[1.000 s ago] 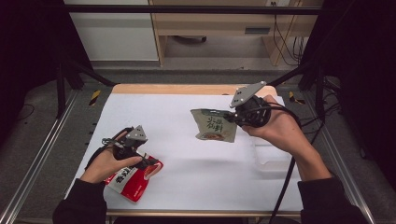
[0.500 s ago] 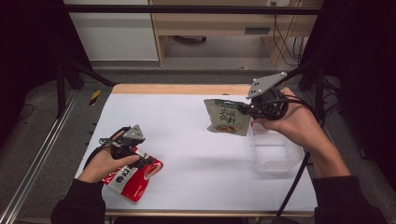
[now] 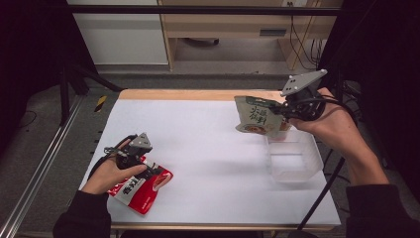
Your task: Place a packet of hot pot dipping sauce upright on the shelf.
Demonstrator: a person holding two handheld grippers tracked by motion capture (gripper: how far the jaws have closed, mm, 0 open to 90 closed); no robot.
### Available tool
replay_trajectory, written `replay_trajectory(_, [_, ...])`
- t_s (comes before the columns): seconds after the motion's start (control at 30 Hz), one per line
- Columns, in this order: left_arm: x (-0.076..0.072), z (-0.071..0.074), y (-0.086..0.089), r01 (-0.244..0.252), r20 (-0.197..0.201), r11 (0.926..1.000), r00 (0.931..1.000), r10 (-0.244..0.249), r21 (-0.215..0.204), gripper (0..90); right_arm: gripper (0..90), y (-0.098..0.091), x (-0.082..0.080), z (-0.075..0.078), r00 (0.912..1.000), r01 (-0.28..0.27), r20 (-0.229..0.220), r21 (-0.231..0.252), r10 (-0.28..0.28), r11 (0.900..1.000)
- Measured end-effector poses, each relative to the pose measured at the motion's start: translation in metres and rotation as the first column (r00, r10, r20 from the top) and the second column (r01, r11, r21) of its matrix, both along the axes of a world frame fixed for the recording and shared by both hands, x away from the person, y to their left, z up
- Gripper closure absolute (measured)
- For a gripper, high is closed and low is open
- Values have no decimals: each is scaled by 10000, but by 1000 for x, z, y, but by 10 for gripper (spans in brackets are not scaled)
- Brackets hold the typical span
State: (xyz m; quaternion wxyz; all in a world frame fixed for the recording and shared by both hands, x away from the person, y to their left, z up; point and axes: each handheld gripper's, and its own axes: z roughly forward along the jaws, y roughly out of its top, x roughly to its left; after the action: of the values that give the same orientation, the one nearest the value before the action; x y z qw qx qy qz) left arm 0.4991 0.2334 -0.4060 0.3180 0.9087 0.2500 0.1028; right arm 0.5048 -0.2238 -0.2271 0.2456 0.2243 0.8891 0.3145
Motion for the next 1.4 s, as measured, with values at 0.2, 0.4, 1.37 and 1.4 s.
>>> replay_trajectory(0.2, [-1,-1,0,-17,-34,9999,10000,18,111,69,900,-13,1,3,9994,336,86,100,-337,9994])
replay_trajectory(0.4, [-1,0,1,-35,-106,9999,9999,36,146,69,900,-26,2,4,9982,576,157,214,-579,9981])
replay_trajectory(1.37, [-1,-1,3,-149,-180,9998,9997,151,117,69,900,-73,3,-9,9889,1464,183,482,-1475,9880])
replay_trajectory(1.4, [-1,0,3,-168,-168,9998,9997,170,123,69,900,-75,3,-10,9887,1484,136,448,-1492,9879])
